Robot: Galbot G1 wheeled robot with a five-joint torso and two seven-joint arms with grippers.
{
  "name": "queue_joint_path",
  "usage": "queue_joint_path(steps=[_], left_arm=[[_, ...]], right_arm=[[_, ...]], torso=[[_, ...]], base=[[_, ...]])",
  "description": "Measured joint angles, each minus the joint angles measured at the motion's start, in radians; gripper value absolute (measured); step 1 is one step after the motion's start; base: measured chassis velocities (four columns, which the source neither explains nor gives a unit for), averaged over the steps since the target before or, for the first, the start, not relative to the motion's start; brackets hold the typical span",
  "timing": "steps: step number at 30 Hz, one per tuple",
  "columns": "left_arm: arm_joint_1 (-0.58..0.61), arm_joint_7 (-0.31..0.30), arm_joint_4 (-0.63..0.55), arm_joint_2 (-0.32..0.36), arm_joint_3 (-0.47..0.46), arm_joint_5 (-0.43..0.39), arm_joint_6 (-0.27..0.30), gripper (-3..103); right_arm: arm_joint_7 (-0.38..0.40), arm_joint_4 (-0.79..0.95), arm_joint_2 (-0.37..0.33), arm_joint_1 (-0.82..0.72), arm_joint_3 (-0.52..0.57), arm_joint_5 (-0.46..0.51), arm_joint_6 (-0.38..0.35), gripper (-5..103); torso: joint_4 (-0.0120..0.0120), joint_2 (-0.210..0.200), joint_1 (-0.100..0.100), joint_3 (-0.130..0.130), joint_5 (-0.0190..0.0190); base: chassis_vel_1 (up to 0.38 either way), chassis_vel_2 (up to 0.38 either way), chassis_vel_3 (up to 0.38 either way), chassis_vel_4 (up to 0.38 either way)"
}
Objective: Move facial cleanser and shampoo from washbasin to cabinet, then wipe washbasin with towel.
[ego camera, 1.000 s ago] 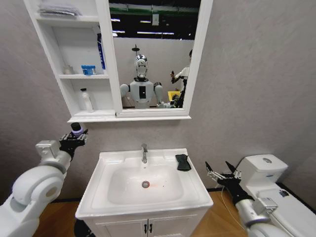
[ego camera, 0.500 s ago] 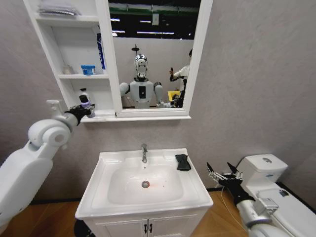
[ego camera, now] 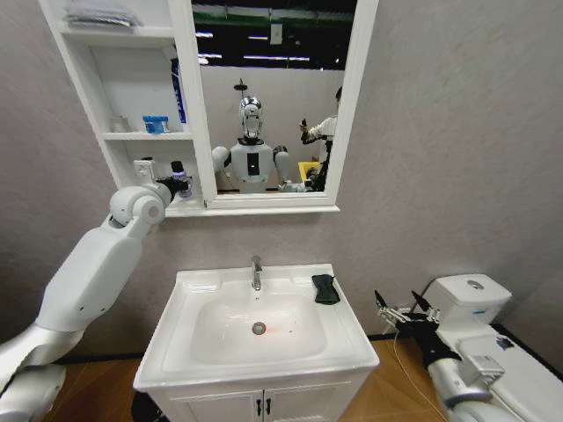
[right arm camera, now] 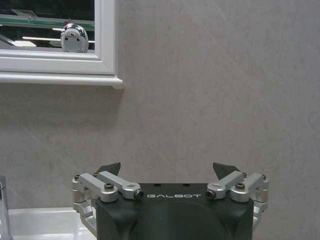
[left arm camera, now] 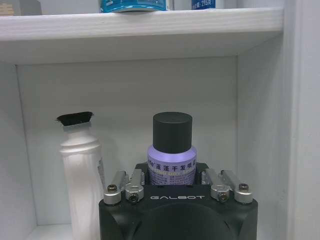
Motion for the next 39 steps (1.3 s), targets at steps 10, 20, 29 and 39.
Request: queue_joint_path(steps=[10,20,29,39], left_arm=[[0.0,0.024,0.059,-0.045,-0.004,0.051,-0.022,43],[0.003,0.023,0.093,-0.087,-0.009,0.086,-0.025,50],[0.018,0.022,0.091,-0.08,-0.025,0.096,-0.032,82],[0.162,-0.008,-0.108,-0.024,-0.105,0.069,-0.048,100]], right_arm=[[0.0,-0.004,0.006,0.028,-0.02,-0.014,-0.021,100],[-0.004,-0.009,0.013,0.018,-0.014,-0.015,-0.021,100],[-0.004,-0.014,0.012,0.019,-0.015,-0.017,-0.02,100],[-0.002,-0.003,0.005,0.022,-0.016,-0.017,-0.02,100]], torso=[[-0.0001,0.0,0.0,0.0,-0.0001],[0.0,0.0,0.0,0.0,0.0],[-0.0002,0.0,0.0,0.0,-0.0001],[-0.0001,0.0,0.0,0.0,-0.0002]], base=[[0.0,0.0,0.0,0.0],[0.0,0.0,0.0,0.0],[0.0,0.0,0.0,0.0],[0.0,0.0,0.0,0.0]])
